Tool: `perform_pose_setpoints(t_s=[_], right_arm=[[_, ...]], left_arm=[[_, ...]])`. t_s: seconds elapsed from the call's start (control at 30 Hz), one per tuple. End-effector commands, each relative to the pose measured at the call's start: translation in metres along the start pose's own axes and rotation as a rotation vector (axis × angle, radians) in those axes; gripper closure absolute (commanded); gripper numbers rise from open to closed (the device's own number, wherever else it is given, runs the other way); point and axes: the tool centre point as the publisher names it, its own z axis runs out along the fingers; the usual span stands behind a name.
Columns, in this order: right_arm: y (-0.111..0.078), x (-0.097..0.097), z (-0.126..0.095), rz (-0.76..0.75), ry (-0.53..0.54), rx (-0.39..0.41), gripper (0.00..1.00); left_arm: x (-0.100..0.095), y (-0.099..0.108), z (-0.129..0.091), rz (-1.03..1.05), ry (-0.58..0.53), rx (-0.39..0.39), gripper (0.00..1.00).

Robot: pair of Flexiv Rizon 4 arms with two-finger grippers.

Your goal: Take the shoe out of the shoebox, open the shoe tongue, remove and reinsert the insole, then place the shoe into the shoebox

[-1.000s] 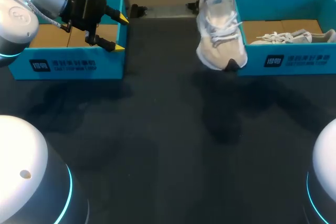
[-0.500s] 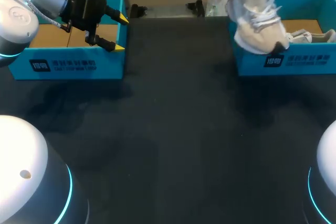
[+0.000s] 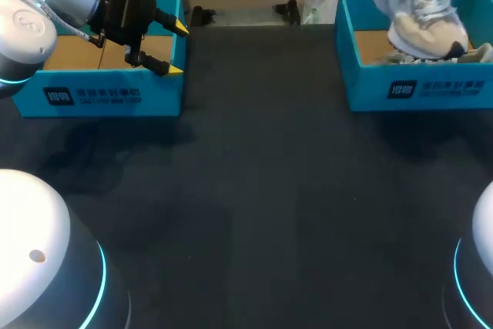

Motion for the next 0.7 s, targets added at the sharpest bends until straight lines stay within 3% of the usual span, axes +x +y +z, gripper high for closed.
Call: perform_pose_setpoints(t_s=[0.03, 0.3, 0.7], right_arm=[[-0.025, -0.012, 0.018, -0.003, 0.000, -0.035, 1.00], [-0.074, -0.029, 0.038, 0.044, -0.023, 0.003, 1.00], [-0.125, -0.048, 0.059, 0.063, -0.019, 0.059, 1.00]], left_arm=[[-0.001, 0.000, 0.000, 0.000, 0.002, -0.002, 0.00], [-0.001, 0.000, 0.000, 0.000, 0.002, -0.002, 0.00], [-0.001, 0.000, 0.000, 0.000, 0.002, -0.002, 0.00]])
